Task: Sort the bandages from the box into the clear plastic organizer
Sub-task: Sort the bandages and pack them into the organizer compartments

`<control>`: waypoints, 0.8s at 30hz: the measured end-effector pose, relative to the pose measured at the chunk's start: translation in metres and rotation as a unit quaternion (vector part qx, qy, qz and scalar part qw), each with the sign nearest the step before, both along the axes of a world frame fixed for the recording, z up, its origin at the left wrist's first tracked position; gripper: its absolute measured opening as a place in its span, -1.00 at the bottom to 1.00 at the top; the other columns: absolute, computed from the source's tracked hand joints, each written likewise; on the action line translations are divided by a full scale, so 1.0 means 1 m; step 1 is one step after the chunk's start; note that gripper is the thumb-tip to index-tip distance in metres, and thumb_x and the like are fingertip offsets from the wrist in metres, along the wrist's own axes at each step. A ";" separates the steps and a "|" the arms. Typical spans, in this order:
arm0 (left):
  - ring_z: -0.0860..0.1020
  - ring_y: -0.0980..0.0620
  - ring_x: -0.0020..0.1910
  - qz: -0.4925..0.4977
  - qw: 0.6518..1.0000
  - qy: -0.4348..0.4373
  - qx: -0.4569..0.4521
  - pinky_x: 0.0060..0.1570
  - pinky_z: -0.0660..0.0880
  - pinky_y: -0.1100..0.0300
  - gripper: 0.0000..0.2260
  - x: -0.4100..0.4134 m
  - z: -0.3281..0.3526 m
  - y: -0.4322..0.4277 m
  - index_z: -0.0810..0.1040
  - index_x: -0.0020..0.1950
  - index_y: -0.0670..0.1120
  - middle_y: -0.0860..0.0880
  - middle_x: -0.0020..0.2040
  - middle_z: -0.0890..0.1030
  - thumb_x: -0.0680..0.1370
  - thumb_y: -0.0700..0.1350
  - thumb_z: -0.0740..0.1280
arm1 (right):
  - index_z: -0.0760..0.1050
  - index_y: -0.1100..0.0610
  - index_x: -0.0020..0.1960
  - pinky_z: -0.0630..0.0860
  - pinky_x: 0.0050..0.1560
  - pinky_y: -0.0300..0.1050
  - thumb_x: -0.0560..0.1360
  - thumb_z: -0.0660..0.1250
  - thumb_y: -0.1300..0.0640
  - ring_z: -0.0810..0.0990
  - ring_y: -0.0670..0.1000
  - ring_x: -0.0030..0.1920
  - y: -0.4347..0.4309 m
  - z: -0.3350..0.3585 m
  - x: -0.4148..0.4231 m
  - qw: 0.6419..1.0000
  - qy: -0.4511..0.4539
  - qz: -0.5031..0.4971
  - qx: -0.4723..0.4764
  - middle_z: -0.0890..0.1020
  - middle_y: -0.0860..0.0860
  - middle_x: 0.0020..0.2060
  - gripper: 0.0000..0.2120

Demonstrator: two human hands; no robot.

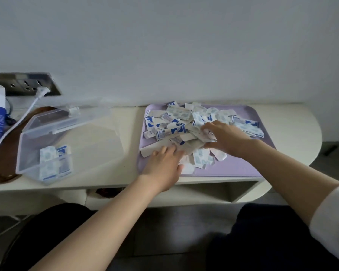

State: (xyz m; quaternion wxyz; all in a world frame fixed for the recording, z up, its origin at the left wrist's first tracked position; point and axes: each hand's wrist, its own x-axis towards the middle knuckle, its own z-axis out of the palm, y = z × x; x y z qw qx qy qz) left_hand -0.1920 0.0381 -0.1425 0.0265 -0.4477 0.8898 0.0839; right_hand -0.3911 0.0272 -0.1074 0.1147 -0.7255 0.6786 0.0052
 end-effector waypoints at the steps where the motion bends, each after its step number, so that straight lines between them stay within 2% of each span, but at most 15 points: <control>1: 0.24 -0.06 0.37 0.004 1.000 -0.003 0.000 0.25 0.24 0.03 -0.61 0.000 0.000 0.000 0.18 0.46 0.03 -0.01 0.42 0.23 0.62 -0.02 0.08 | 0.39 0.02 0.29 0.37 -0.03 -0.11 0.49 0.33 -0.05 0.53 0.12 0.10 -0.001 0.001 0.000 1.000 -0.011 -0.003 -0.003 0.48 0.05 0.23 -0.59; 4: 0.21 -0.05 0.38 0.007 1.000 -0.009 -0.001 0.24 0.23 0.03 -0.61 0.000 0.002 0.002 0.17 0.47 0.06 0.02 0.45 0.19 0.63 -0.04 0.06 | 0.51 0.00 0.19 0.46 -0.04 -0.08 0.53 0.28 -0.03 0.56 0.13 0.03 -0.004 0.004 -0.001 0.999 -0.017 -0.016 -0.029 0.59 0.06 0.09 -0.74; 7: 0.20 -0.05 0.39 0.009 1.000 -0.010 0.003 0.24 0.24 0.01 -0.62 0.000 0.000 0.001 0.17 0.46 0.06 0.03 0.46 0.19 0.63 -0.05 0.06 | 0.59 0.08 0.09 0.37 -0.22 -0.12 0.57 0.21 -0.01 0.57 0.18 -0.08 -0.004 0.006 -0.003 0.995 -0.020 -0.039 -0.084 0.64 0.12 -0.08 -0.75; 12: 0.24 -0.09 0.35 -0.002 1.000 -0.021 0.017 0.23 0.27 -0.02 -0.63 -0.002 -0.005 -0.006 0.20 0.44 0.04 -0.01 0.42 0.24 0.62 -0.06 0.07 | 0.59 0.20 -0.05 0.25 -0.32 -0.13 0.59 0.18 0.02 0.52 0.18 -0.21 -0.004 0.013 0.001 0.983 -0.008 -0.050 -0.177 0.62 0.12 -0.24 -0.70; 14: 0.28 -0.10 0.33 -0.003 0.999 -0.021 0.039 0.21 0.29 -0.02 -0.64 0.000 -0.002 -0.009 0.22 0.43 0.03 -0.03 0.39 0.30 0.62 -0.05 0.08 | 0.57 0.18 -0.11 0.21 -0.35 -0.12 0.59 0.18 0.04 0.44 0.15 -0.28 -0.002 0.018 0.005 0.978 -0.025 -0.049 -0.203 0.52 0.08 -0.34 -0.71; 17: 0.38 -0.12 0.29 0.043 0.997 0.057 0.040 0.20 0.29 0.01 -0.64 0.001 0.013 -0.015 0.25 0.39 -0.07 -0.10 0.32 0.39 0.61 -0.05 0.15 | 0.46 0.13 -0.24 0.13 -0.46 -0.09 0.59 0.18 0.07 0.37 0.15 -0.34 0.004 0.025 0.012 0.972 -0.054 -0.037 -0.227 0.41 0.04 -0.42 -0.73; 20: 0.38 -0.16 0.26 0.090 0.975 0.195 -0.058 0.20 0.31 0.03 -0.60 0.004 0.033 -0.022 0.28 0.35 -0.20 -0.17 0.29 0.36 0.57 -0.12 0.27 | 0.51 0.16 -0.20 0.16 -0.43 -0.09 0.58 0.20 0.08 0.37 0.11 -0.35 0.008 0.027 0.021 0.969 -0.075 -0.012 -0.236 0.47 0.04 -0.40 -0.75; 22: 0.36 -0.15 0.26 0.084 0.968 0.220 -0.082 0.17 0.28 0.07 -0.57 0.005 0.042 -0.027 0.27 0.36 -0.20 -0.17 0.31 0.33 0.55 -0.12 0.30 | 0.55 0.16 -0.15 0.22 -0.36 -0.11 0.58 0.22 0.08 0.36 0.07 -0.34 0.010 0.025 0.028 0.969 -0.096 0.005 -0.228 0.47 0.00 -0.39 -0.77; 24: 0.35 -0.14 0.27 0.070 0.975 0.199 -0.069 0.16 0.26 0.07 -0.55 0.005 0.045 -0.030 0.25 0.38 -0.18 -0.16 0.33 0.32 0.56 -0.09 0.29 | 0.54 0.15 -0.18 0.29 -0.34 -0.08 0.57 0.23 0.07 0.40 0.08 -0.35 0.012 0.023 0.036 0.968 -0.143 0.019 -0.207 0.50 -0.02 -0.42 -0.77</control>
